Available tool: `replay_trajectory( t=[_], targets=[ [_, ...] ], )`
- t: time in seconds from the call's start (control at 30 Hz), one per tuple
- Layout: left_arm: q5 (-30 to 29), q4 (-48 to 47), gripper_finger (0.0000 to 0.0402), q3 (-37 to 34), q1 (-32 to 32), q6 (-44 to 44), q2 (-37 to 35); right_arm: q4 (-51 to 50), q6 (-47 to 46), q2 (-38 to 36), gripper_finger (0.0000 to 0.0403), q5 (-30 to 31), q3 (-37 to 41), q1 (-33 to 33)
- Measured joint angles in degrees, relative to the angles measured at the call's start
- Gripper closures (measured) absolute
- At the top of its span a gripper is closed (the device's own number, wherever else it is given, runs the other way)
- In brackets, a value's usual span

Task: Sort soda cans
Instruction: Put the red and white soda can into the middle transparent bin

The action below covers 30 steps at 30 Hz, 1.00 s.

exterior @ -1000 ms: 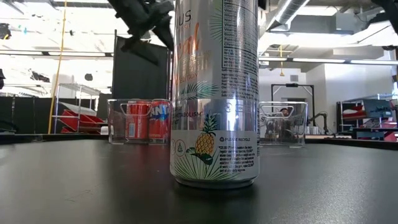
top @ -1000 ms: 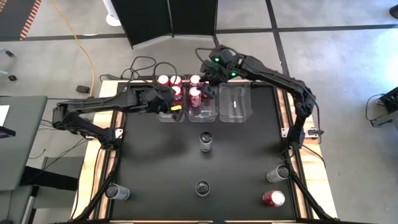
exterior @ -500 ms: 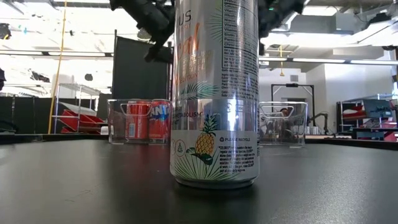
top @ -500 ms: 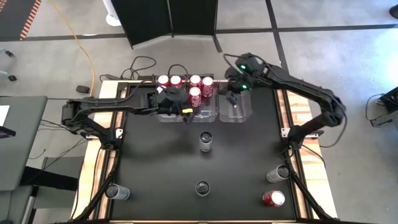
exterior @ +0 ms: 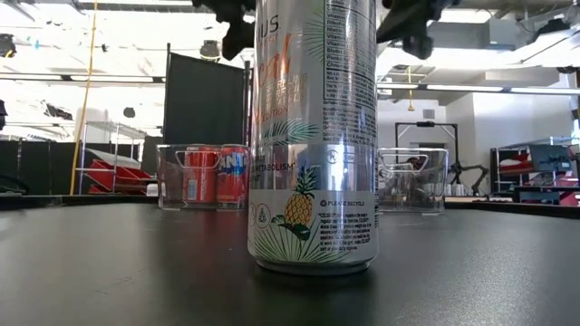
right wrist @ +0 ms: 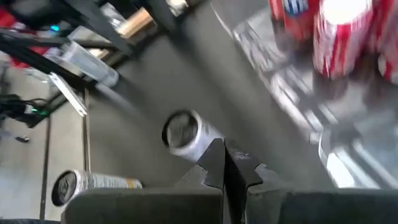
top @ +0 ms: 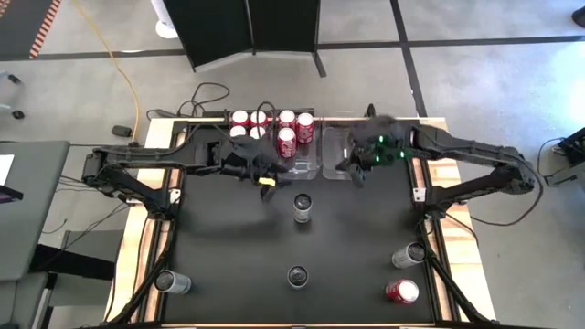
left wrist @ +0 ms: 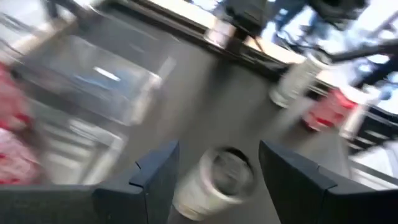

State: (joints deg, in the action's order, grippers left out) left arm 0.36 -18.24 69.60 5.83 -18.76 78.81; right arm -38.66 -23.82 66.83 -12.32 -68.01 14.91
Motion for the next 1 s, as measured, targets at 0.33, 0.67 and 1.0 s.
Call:
replay_trajectory(
  t=[0.33,0.67,1.0],
  targets=[
    [6.65,-8.59,0.0188,-0.02,-10.67,0.29,0.15,-8.07,-19.79,-1.01,0.0387,12.5,0.02,-21.89],
    [3.01,-8.65,0.0188,-0.02,-16.39,1.4,0.15,-8.46,-42.6,-0.3,0.0387,14.02,0.02,-44.02],
    [1.06,-9.19,0.0188,-0.02,-16.66,0.78,0.15,-5.83,-60.36,6.16,0.0388,12.43,0.02,-61.58]
  ],
)
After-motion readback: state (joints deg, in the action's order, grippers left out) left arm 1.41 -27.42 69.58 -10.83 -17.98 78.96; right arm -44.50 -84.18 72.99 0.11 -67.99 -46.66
